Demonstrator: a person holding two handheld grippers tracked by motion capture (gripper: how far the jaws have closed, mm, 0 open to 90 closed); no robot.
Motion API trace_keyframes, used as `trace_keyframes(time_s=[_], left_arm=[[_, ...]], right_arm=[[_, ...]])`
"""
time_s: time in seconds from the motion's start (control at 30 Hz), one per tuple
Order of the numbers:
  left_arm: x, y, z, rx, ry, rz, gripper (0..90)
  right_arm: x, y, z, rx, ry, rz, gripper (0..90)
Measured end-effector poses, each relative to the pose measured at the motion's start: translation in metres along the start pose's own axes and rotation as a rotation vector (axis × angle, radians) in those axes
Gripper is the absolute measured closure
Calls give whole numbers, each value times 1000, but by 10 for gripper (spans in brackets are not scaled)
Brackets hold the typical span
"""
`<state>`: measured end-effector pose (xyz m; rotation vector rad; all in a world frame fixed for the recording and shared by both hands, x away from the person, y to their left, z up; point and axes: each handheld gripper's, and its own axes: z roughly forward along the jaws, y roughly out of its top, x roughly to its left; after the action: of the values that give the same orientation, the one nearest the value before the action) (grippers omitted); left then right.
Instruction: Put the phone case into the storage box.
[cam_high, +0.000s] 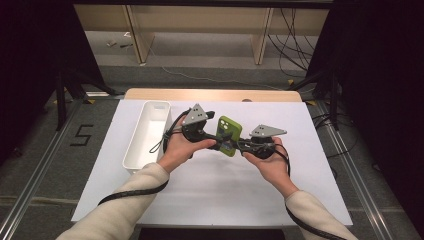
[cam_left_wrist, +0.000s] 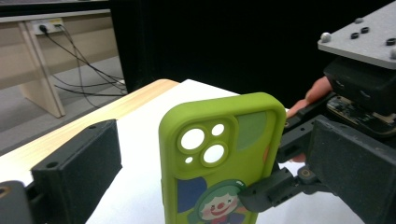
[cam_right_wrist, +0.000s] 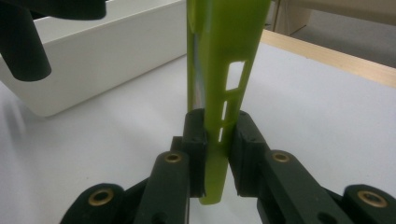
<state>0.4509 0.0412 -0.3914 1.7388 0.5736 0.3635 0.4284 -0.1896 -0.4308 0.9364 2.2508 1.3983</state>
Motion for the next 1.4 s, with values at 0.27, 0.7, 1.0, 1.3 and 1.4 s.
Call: trace_keyframes(time_s=[0.27, 0.7, 1.0, 1.3, 1.4], left_arm=[[-6, -1, 5, 9, 42, 16, 39], [-15, -2, 15, 11, 83, 23, 43], [-16, -3, 19, 13, 117, 24, 58], [-16, -3, 21, 9, 141, 19, 72], [-16, -4, 22, 10, 149, 16, 80]], right_arm=[[3, 1, 3, 6, -21, 6, 786], [6, 3, 6, 13, -44, 17, 786], [7, 3, 7, 18, -58, 21, 786], [9, 3, 8, 23, -65, 24, 785], [10, 3, 8, 25, -65, 23, 785]])
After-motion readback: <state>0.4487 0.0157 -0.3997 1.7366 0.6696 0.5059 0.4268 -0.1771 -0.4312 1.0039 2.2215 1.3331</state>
